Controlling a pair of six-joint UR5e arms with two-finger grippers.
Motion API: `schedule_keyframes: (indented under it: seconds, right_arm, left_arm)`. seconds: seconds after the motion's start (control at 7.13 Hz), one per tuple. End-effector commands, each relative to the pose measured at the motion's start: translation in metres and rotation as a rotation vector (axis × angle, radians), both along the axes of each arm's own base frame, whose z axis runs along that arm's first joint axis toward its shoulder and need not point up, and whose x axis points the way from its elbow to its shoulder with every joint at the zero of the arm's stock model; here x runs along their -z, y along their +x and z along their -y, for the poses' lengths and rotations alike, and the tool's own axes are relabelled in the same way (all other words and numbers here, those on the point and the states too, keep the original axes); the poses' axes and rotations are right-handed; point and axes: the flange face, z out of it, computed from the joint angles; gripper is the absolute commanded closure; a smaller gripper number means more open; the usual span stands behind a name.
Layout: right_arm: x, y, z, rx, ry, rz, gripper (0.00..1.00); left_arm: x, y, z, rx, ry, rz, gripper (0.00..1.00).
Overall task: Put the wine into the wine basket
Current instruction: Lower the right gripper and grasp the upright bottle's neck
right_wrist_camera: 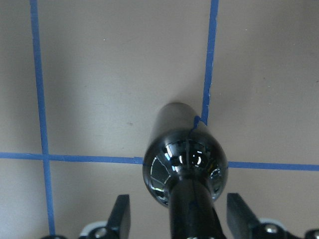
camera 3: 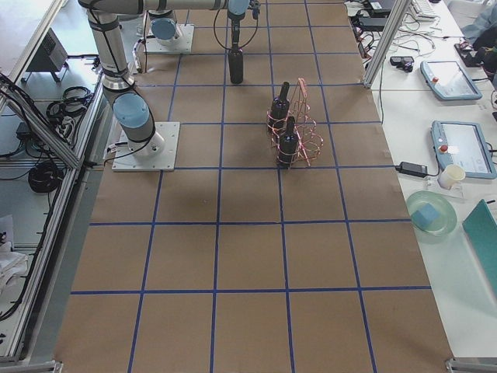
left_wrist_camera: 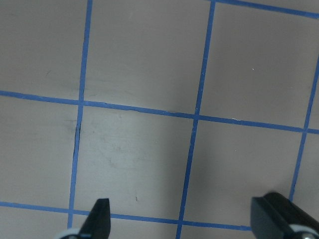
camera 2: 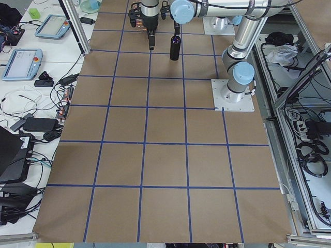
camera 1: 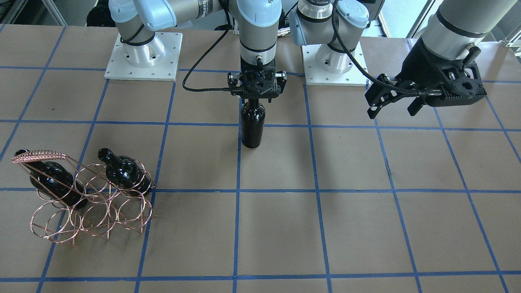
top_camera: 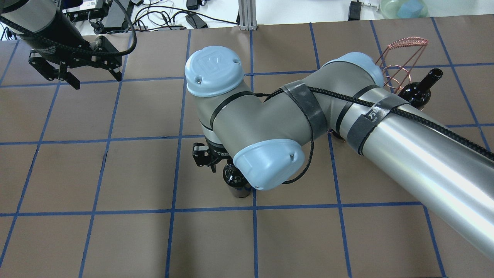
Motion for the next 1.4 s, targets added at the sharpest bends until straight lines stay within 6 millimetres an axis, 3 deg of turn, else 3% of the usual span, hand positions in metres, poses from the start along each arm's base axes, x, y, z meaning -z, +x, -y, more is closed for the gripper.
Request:
schedule_keyframes:
  seconds: [0.0,0.28,0.42,0.56,0.7,0.84,0.98,1.26]
  right_arm:
    - [0.000,-0.001,0.000,-0.005,0.001,-0.003,0.53]
    - [0.000,0.000,0.000,-0.033,0.001,-0.001,0.71]
    - [-0.002,-0.001,0.000,-0.033,-0.002,0.002,0.93]
    - [-0.004,-0.005,0.004,-0.023,-0.007,0.007,1.00]
    - [-0.023,-0.013,0.012,-0.007,-0.035,0.016,1.00]
    - [-0.049,-0.035,0.019,0.025,-0.032,0.004,1.00]
    - [-0.079,-0.071,0.030,0.084,-0.027,-0.001,1.00]
    - [-0.124,-0.161,0.034,0.107,-0.018,-0.094,1.00]
  left_arm:
    - [-0.001,0.002,-0.002,0.001,0.002,0.001,0.00]
    - [-0.001,0.001,-0.002,0.001,0.003,-0.004,0.00]
    - [0.002,0.002,0.000,-0.006,0.010,-0.005,0.00]
    - [0.002,0.001,-0.001,-0.005,0.013,-0.007,0.00]
    - [0.002,0.001,-0.001,-0.005,0.015,-0.006,0.00]
    - [0.002,0.002,-0.001,-0.006,0.015,-0.008,0.00]
    - [0.002,0.002,-0.001,-0.006,0.013,-0.007,0.00]
    - [0.002,0.002,-0.001,-0.005,0.013,-0.006,0.00]
